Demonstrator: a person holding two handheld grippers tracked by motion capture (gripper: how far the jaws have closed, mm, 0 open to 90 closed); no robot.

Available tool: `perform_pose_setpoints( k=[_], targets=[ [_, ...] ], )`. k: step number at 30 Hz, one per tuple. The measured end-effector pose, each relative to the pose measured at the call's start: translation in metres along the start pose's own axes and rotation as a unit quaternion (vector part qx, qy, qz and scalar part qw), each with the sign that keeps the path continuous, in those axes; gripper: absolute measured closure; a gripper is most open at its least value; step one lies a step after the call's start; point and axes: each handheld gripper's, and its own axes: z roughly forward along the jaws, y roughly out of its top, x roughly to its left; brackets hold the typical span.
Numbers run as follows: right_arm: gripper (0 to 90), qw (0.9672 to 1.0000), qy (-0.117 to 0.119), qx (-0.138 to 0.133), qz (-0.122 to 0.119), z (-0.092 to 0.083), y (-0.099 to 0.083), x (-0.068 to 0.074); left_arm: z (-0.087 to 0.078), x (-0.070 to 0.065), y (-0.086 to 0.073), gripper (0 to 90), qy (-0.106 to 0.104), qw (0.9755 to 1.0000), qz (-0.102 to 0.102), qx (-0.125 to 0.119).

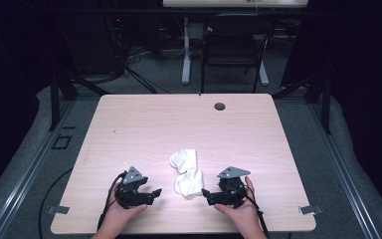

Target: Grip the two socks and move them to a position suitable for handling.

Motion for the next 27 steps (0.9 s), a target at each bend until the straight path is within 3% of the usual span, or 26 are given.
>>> perform_pose_setpoints(
  k=[1, 5, 9, 13, 16, 20, 27],
  targets=[
    [28.4, 0.9999, -0.006, 0.006, -0.01, -0.0005, -0.0006, 0.0002, -0.0004, -0.0008, 0.0005, 27.9, -0.001, 1.0, 0.002, 0.0],
    [37.1, 0.9999, -0.007, -0.001, -0.011, 0.0023, -0.0039, 0.0011, -0.0019, -0.0017, 0.0011, 30.4, 0.011, 0.9998, 0.015, -0.008],
    [42.6, 0.9995, -0.014, -0.013, -0.024, 0.005, -0.0088, 0.0027, -0.0024, -0.0004, 0.0002, 34.2, 0.018, 0.9997, 0.012, -0.01],
    [45.0, 0.9996, -0.015, -0.008, -0.02, 0.0065, -0.0094, 0.0044, -0.0022, 0.0027, -0.0012, 35.5, 0.018, 0.9997, -0.002, -0.015],
    [45.1, 0.9996, -0.02, -0.012, -0.017, 0.0063, -0.0083, 0.0054, -0.0028, 0.0038, -0.0018, 35.7, 0.02, 0.9996, -0.001, -0.018],
    [45.9, 0.9998, -0.01, -0.003, -0.014, 0.0074, -0.0078, 0.0065, -0.0028, 0.0037, -0.002, 36.1, 0.009, 0.9997, 0.002, -0.023],
    [47.1, 0.9999, -0.009, 0.006, -0.01, 0.0085, -0.0091, 0.0064, -0.0019, 0.0043, -0.0022, 36.0, 0.015, 0.9996, 0.004, -0.022]
  ],
)
